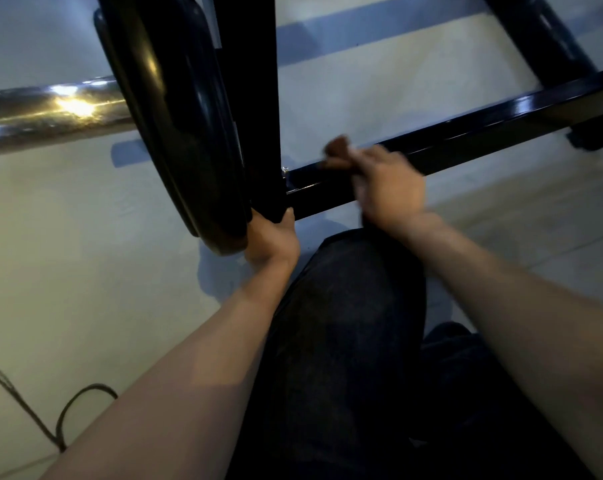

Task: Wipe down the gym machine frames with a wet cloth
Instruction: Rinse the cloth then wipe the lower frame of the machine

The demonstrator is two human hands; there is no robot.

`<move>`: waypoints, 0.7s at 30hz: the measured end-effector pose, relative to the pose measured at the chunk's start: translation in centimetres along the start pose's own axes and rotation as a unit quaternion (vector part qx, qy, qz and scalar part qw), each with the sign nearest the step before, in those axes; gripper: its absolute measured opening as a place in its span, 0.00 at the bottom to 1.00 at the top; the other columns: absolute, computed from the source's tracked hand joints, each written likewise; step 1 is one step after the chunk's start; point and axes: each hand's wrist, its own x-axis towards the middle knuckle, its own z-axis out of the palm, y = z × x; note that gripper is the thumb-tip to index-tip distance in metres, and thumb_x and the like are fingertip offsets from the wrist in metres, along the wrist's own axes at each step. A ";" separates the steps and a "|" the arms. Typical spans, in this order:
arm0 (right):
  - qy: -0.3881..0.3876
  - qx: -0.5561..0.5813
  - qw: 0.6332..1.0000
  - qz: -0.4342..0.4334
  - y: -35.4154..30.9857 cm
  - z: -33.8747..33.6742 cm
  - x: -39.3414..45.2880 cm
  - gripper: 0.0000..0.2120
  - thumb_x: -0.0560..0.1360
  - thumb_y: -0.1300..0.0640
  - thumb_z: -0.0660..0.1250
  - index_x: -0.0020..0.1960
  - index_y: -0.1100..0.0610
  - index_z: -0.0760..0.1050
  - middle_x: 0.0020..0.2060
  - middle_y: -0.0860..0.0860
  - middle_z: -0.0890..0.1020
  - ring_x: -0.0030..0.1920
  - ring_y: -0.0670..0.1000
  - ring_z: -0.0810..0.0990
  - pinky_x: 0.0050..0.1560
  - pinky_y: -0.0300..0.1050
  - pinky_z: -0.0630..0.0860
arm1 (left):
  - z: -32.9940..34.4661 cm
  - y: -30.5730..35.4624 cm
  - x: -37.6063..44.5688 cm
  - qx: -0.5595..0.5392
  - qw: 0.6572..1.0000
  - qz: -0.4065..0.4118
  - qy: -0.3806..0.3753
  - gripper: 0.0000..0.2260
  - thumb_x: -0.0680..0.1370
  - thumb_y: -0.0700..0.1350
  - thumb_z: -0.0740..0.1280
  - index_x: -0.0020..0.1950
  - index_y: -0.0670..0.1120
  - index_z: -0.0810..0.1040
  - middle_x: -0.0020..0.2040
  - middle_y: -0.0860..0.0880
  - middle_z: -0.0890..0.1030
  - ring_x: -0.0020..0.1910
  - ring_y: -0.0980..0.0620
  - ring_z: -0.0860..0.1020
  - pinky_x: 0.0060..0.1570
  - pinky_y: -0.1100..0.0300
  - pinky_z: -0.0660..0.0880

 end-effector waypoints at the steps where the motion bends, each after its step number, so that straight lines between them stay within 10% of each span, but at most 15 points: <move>1: 0.006 -0.017 0.998 0.055 2.4 -0.7 0.8 0.21 0.79 0.54 0.63 0.72 0.48 0.74 0.64 0.53 0.78 0.60 0.64 0.78 0.52 0.57 0.80 | 0.1 -0.1 0.1 0.001 1.000 0.003 0.001 0.37 0.76 0.57 0.74 0.79 0.45 0.63 0.72 0.42 0.75 0.68 0.39 0.76 0.63 0.48 0.75; 5: 0.015 -0.011 0.975 0.221 3.5 -1.6 2.6 0.15 0.81 0.53 0.61 0.64 0.58 0.78 0.62 0.60 0.77 0.60 0.67 0.78 0.57 0.58 0.77 | 0.0 -0.1 -0.3 0.025 1.000 0.010 0.012 0.37 0.77 0.57 0.73 0.80 0.44 0.63 0.71 0.41 0.76 0.67 0.38 0.76 0.61 0.47 0.75; 13: -0.051 0.057 0.997 -0.003 -6.6 0.8 -0.6 0.18 0.81 0.50 0.62 0.70 0.51 0.75 0.63 0.53 0.76 0.57 0.60 0.80 0.46 0.51 0.75 | -0.3 -0.4 -0.4 0.029 0.997 0.063 0.033 0.33 0.78 0.56 0.72 0.77 0.41 0.66 0.66 0.40 0.79 0.63 0.38 0.79 0.56 0.47 0.77; 21: -0.019 0.035 0.975 0.220 -1.4 -0.5 2.6 0.16 0.83 0.51 0.57 0.65 0.54 0.77 0.69 0.55 0.71 0.62 0.64 0.78 0.60 0.56 0.75 | -0.6 -0.5 -0.8 0.037 0.997 0.068 0.018 0.36 0.78 0.58 0.72 0.78 0.41 0.64 0.69 0.41 0.77 0.66 0.39 0.77 0.59 0.48 0.76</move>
